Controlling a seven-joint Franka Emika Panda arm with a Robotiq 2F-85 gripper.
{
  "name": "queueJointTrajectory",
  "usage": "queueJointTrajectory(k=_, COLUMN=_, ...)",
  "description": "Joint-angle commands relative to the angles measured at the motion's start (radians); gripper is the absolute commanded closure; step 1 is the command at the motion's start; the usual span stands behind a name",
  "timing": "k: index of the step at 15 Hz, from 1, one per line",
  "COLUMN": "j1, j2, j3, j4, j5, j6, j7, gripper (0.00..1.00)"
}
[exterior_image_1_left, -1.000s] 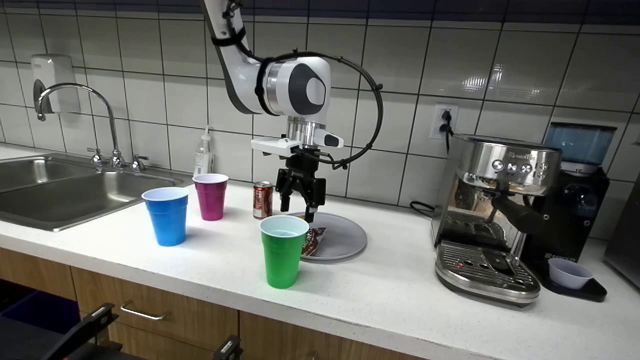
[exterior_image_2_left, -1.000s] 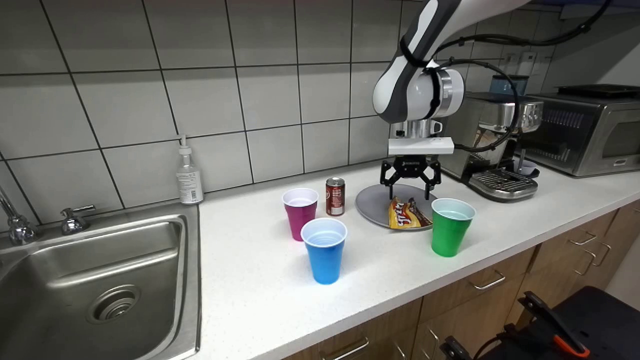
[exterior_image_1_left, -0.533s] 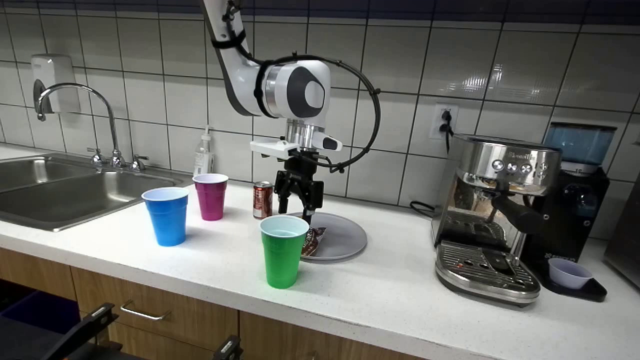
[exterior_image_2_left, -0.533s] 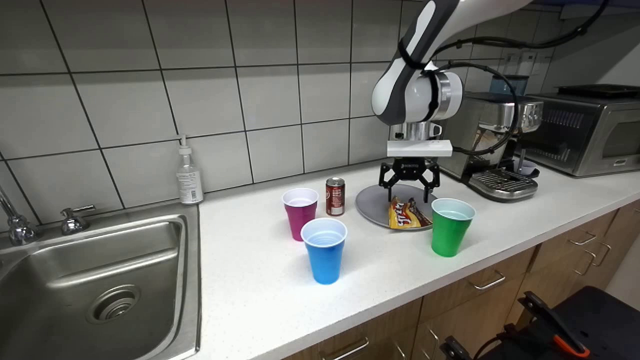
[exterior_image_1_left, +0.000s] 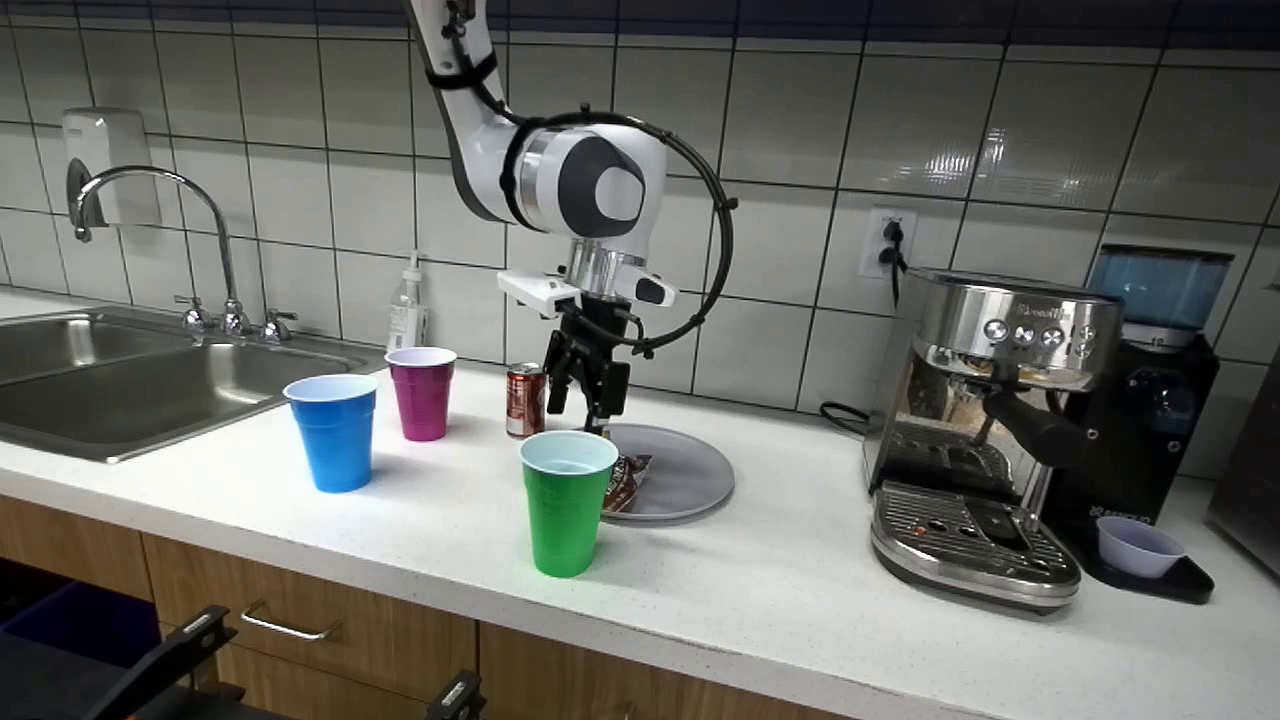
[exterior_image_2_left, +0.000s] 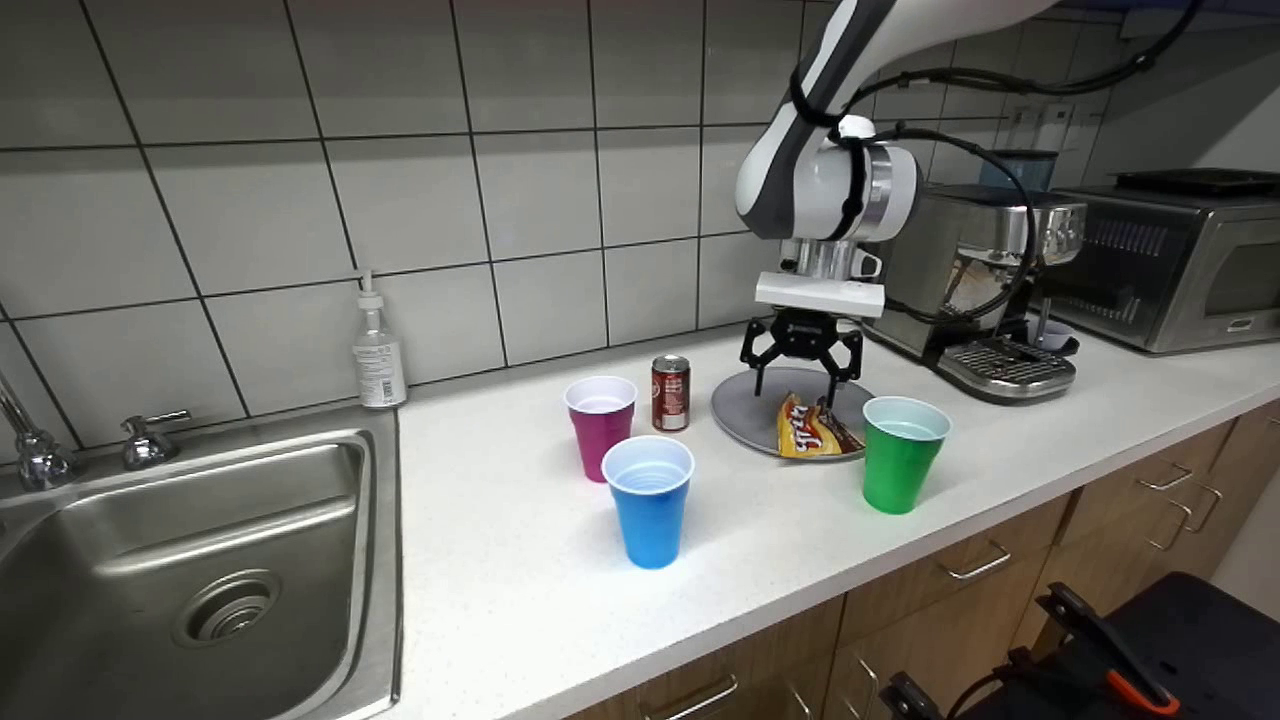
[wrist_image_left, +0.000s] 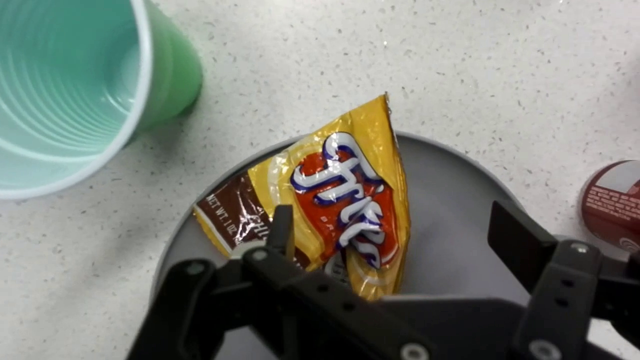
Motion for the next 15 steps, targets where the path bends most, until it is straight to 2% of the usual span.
queueJointTrajectory(k=1, j1=-0.014, j2=0.006, j3=0.011, j4=0.005, j5=0.030, j6=0.042, j7=0.045, gripper=0.00)
queueJointTrajectory(k=8, j1=-0.014, j2=0.020, j3=-0.010, j4=-0.007, j5=0.043, j6=0.108, j7=0.145, gripper=0.00)
queueJointTrajectory(k=15, j1=-0.028, j2=0.013, j3=-0.010, j4=-0.027, j5=0.115, j6=0.121, j7=0.198, gripper=0.00)
